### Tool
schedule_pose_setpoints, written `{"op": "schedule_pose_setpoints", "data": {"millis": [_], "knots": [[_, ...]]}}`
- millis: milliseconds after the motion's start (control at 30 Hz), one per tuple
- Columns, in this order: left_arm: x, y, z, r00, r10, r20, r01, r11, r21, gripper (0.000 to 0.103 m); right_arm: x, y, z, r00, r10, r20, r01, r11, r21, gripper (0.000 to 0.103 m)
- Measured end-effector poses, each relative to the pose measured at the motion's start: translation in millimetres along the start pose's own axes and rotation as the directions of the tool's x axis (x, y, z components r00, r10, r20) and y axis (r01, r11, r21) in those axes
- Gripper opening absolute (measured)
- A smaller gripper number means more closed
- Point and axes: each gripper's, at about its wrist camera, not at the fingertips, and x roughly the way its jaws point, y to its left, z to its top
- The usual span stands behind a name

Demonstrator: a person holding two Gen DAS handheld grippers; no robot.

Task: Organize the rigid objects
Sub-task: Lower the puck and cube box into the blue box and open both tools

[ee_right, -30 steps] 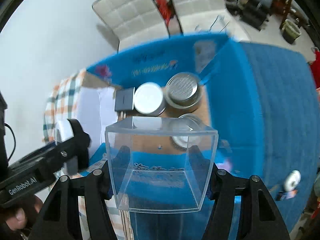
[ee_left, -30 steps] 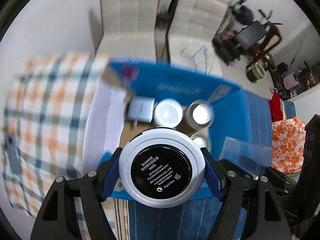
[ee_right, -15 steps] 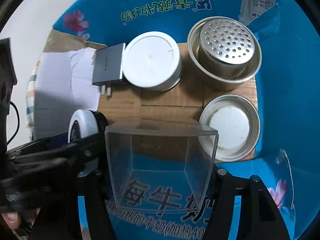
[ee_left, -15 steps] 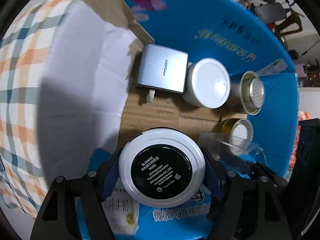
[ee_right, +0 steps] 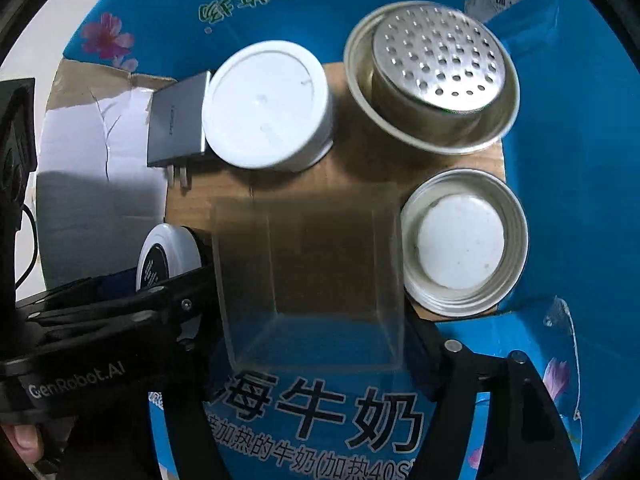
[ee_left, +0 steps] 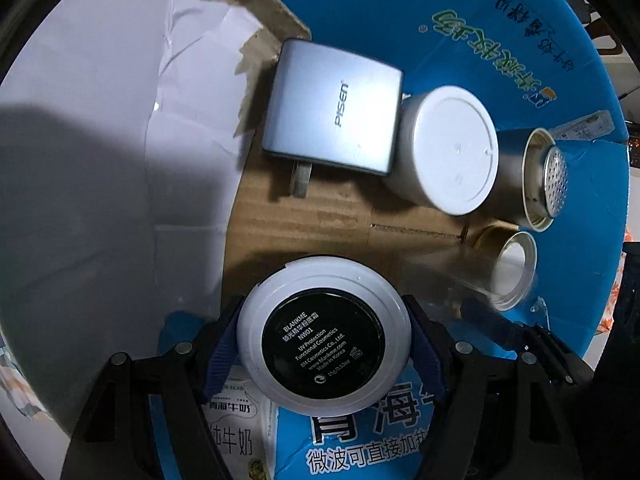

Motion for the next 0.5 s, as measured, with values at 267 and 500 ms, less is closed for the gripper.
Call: {"op": "schedule_pose_setpoints", "data": {"millis": [267,500], "knots": [[-2,-1,-2,0.999,0.031,0.009,-0.031,1.000,0.002,0.089,-3,-16,-11,1.000,-0.015,-0.011,0.015,1.000,-0.006,0.086],[-27,-16,-29,0.991,0.072,0.108,-0.077,0.996,0.043,0.097,-23,-19,-28,0.997,-0.072,0.015,0.073,0.997,-0.032,0.091]]}}
